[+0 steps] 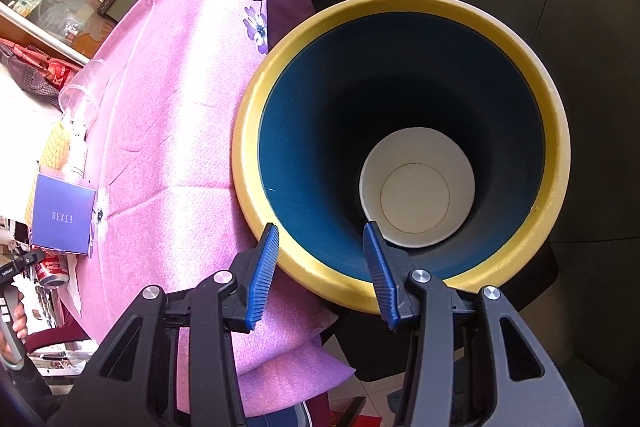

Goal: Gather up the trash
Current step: 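Grasp the red cola can with the left gripper and lift it, then drop the cola can into the bin by opening the left gripper, then grasp the purple box with the right gripper, then carry the purple box over the bin and release it, then grasp the orange foam net sleeve with the left gripper and lift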

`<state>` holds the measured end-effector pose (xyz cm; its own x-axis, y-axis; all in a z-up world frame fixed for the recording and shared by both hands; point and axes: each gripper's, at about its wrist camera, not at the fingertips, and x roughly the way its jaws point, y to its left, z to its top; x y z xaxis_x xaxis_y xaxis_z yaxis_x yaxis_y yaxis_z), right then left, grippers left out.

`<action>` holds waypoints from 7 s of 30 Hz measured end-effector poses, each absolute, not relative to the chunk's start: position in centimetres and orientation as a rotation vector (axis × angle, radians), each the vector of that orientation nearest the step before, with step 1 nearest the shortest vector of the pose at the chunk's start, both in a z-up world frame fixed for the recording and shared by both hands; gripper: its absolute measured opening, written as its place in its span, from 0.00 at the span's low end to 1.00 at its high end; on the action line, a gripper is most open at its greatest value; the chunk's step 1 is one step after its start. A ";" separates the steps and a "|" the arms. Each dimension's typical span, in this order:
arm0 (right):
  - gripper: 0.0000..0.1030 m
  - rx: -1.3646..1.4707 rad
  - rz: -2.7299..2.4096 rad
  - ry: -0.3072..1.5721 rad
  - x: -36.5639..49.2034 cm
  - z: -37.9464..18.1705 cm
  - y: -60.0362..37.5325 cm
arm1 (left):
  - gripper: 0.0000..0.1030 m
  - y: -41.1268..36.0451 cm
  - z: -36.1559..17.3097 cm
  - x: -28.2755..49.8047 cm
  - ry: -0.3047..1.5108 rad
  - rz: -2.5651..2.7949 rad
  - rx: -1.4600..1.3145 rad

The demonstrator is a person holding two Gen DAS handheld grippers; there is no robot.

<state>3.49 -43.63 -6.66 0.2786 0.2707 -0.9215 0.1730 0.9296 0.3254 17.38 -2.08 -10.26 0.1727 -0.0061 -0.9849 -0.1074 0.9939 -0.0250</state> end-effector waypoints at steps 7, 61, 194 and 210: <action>0.44 0.406 0.077 1.288 3.5 -6.5 -43.4 | 0.65 -1.7 -12.1 18.3 1.487 0.026 -0.142; 0.44 0.596 -0.019 1.057 -3.3 -4.9 -52.0 | 0.51 -43.7 -10.0 26.5 1.255 -0.738 0.275; 0.89 0.323 0.086 0.919 2.9 -4.8 -37.2 | 0.72 -12.8 -7.0 25.8 1.145 -0.416 0.220; 0.89 0.323 0.113 0.913 2.7 -4.4 -37.0 | 0.19 -12.4 -5.8 25.0 1.131 -0.438 0.211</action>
<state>2.71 -37.02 -4.38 0.6097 0.2321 -0.7579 0.0403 0.9459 0.3221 24.98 -12.41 -5.81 0.3532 -0.2306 -0.9067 0.4404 0.8960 -0.0563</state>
